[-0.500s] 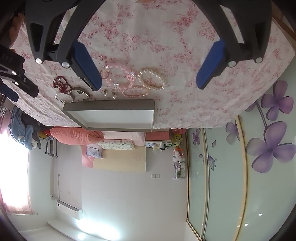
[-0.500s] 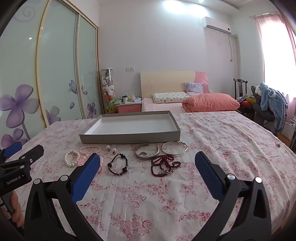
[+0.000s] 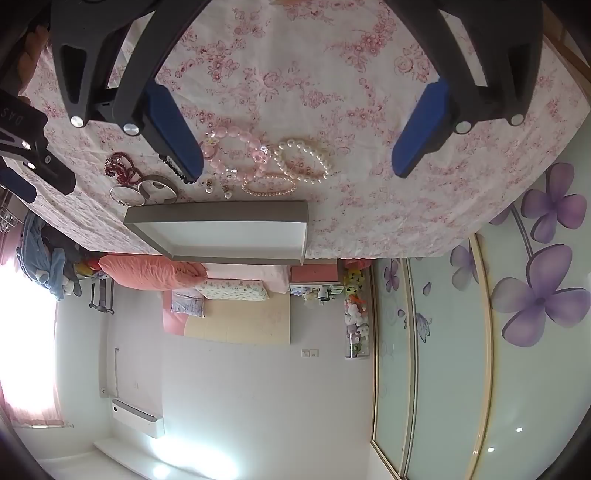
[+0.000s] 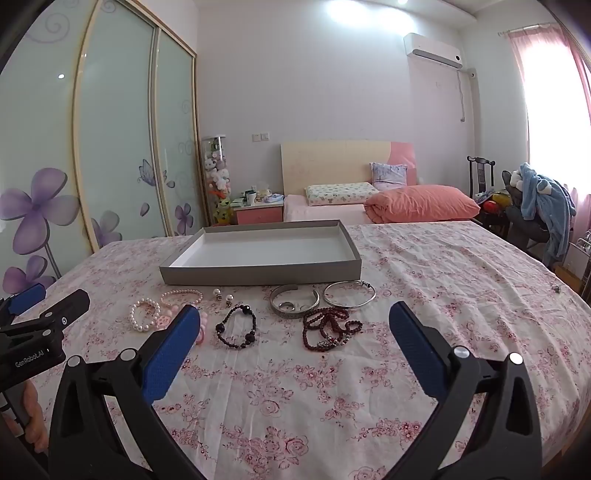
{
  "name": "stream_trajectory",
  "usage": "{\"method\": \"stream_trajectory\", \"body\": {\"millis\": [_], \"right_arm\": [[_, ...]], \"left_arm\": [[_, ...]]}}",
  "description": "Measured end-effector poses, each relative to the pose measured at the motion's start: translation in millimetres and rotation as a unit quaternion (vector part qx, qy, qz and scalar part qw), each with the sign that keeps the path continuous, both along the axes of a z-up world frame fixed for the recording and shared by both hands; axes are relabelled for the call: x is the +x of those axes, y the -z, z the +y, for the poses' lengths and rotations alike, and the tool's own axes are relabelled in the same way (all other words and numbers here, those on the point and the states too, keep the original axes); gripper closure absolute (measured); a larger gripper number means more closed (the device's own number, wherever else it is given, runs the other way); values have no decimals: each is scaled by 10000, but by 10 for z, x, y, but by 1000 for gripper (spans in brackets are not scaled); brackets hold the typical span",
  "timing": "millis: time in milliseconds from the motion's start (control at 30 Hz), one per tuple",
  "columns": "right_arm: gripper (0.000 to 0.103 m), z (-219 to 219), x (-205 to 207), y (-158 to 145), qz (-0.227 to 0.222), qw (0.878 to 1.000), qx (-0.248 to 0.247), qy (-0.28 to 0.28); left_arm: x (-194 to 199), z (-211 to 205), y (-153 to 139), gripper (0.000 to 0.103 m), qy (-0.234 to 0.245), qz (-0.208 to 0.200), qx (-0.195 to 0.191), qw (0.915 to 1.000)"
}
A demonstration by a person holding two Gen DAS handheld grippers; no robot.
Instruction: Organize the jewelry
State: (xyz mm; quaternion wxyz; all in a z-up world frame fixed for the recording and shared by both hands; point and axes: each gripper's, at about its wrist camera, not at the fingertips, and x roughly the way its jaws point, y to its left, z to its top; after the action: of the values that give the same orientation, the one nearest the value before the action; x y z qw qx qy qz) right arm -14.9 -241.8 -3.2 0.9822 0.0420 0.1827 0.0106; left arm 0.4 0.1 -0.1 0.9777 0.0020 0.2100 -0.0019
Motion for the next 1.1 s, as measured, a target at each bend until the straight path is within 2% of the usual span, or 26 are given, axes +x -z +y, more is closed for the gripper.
{"method": "stream_trajectory", "body": {"millis": [1100], "right_arm": [[2,8,0,-3,8,10000,8,-1]], "left_arm": [[-2,0,0,4,-2,29,-4,10000]]}}
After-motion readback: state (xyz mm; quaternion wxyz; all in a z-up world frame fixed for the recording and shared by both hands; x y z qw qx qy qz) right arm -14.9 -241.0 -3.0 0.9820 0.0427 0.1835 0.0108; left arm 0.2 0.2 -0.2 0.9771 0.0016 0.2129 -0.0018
